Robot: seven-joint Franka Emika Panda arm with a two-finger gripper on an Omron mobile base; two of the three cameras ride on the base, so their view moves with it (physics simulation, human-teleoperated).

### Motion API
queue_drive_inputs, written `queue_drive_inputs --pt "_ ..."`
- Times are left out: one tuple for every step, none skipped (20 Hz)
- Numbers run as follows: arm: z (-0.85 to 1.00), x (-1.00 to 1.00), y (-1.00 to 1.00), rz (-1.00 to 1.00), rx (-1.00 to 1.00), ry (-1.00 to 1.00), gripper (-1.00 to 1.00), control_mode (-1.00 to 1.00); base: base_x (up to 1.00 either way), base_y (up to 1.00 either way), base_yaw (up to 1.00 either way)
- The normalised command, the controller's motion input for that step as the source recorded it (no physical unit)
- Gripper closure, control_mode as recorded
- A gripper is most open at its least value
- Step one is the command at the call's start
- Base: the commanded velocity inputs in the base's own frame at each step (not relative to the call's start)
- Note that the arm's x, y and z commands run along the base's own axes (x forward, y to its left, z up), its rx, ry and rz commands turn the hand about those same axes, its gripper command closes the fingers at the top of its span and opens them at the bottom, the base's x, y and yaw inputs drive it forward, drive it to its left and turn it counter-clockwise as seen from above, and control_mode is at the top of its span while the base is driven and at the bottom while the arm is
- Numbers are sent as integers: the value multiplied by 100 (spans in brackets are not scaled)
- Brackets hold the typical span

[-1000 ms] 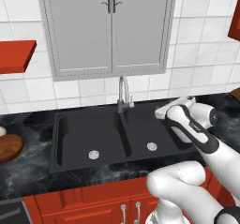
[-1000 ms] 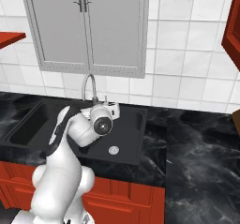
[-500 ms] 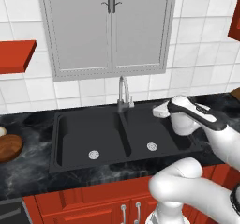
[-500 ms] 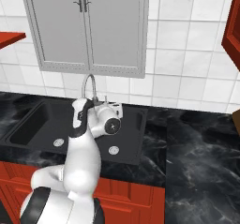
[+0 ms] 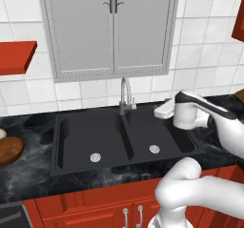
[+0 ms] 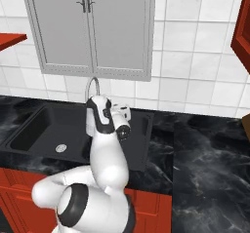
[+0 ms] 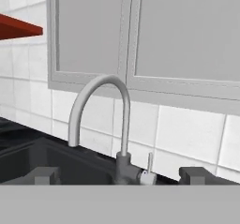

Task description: Rinse each bowl for a few seconds and place them down in the sink or on the counter.

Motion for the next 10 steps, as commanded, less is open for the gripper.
queue_drive_inputs --pt "-7 29 9 1 -4 -6 -100 -100 0 0 0" --pt "-3 29 11 1 -4 -3 -100 -100 0 0 0" --pt "-1 30 10 1 -2 0 -100 -100 0 0 0" --pt "0 27 11 2 -1 0 -100 -100 0 0 0" --pt "-3 26 8 2 0 0 -100 -100 0 0 0" --pt "-6 21 11 2 0 0 -100 -100 0 0 0" --pt "-7 22 10 2 0 0 -100 -100 0 0 0" --pt "-8 21 12 2 0 0 -100 -100 0 0 0" --pt "-5 21 9 2 0 0 -100 -100 0 0 0" --pt "-3 19 7 2 0 0 -100 -100 0 0 0"
